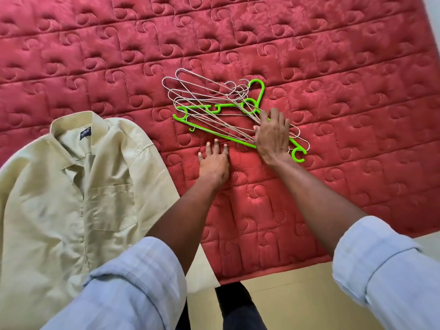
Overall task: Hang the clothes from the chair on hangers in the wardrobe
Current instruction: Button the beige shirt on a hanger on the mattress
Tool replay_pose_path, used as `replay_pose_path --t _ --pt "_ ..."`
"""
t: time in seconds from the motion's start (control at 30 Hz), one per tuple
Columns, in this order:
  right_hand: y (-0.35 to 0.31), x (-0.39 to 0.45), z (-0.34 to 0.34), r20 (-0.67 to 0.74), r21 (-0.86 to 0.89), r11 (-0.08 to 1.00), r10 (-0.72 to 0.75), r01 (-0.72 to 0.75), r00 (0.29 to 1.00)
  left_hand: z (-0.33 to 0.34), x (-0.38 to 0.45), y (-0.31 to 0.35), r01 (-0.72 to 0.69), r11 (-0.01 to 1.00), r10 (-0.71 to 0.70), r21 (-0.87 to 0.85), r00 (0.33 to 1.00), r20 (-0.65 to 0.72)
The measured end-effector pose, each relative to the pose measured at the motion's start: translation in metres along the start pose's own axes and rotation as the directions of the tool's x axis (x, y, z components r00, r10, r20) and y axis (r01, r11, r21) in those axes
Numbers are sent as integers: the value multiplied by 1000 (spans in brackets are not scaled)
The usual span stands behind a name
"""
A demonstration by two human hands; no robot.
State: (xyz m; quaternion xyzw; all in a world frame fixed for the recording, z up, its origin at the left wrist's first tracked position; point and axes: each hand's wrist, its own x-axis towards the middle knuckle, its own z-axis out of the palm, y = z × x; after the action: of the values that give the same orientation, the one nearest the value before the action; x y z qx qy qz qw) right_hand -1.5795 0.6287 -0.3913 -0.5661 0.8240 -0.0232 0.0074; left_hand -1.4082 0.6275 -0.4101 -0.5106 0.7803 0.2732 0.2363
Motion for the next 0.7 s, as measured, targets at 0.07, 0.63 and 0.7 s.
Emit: replay_pose_path --t 0.07,0.63,0.7 --pt "-7 1 2 11 -16 998 -57 57 998 0 0 -2 -8 1000 8 -3 1000 -6" --pt "-15 10 7 65 27 999 -26 24 998 -1 -2 -5 -19 999 19 -27 1000 16" --pt "-13 12 7 84 45 999 -1 -3 996 -1 -1 -5 -18 999 19 -31 1000 18"
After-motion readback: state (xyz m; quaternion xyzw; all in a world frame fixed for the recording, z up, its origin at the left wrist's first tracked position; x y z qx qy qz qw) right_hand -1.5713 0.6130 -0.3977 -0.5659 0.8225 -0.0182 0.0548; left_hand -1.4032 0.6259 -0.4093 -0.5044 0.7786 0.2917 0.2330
